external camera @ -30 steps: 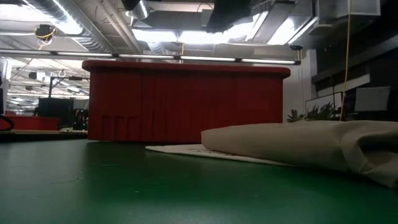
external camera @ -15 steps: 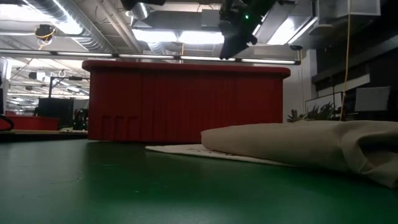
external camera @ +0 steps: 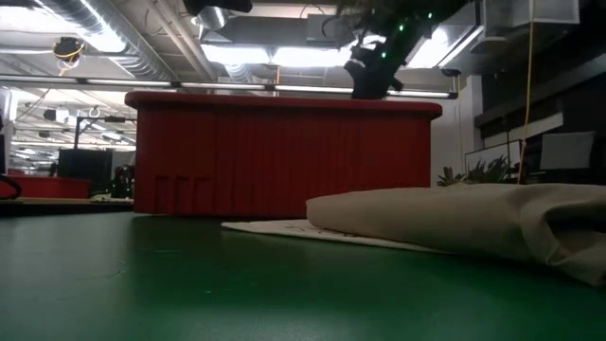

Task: Fold Laundry from Bin
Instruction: Fold the light blue jeans

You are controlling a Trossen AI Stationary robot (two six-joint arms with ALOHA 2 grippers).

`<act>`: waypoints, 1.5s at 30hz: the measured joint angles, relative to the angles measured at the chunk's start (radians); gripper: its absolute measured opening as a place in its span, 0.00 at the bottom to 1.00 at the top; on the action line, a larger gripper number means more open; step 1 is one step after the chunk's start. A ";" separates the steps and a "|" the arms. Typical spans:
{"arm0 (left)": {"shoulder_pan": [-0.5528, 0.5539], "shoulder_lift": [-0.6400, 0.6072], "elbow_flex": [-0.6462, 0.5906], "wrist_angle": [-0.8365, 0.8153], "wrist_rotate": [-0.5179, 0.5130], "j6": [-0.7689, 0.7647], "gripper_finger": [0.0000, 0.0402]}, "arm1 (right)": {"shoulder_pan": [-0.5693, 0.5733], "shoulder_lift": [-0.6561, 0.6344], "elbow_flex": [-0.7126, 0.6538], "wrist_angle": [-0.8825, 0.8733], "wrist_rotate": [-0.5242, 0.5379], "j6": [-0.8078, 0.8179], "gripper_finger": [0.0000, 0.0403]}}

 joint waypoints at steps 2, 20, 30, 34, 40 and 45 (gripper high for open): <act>0.000 0.000 0.000 0.000 -0.015 0.000 0.39 | -0.020 0.026 0.000 0.014 -0.033 0.002 0.42; 0.056 0.000 0.000 0.000 -0.076 0.000 0.39 | -0.056 0.212 0.000 0.181 -0.045 0.050 0.42; 0.089 0.000 0.000 0.000 -0.060 0.000 0.39 | -0.078 0.230 -0.002 0.210 0.056 0.050 0.42; 0.090 0.000 0.000 0.000 -0.060 0.000 0.39 | -0.095 0.230 -0.002 0.213 -0.025 0.065 0.42; 0.089 0.000 0.000 0.000 -0.059 0.000 0.39 | -0.109 0.242 0.000 0.213 -0.035 0.081 0.42; 0.089 0.000 0.000 0.000 -0.059 -0.001 0.39 | -0.111 0.297 0.000 0.211 -0.034 0.081 0.42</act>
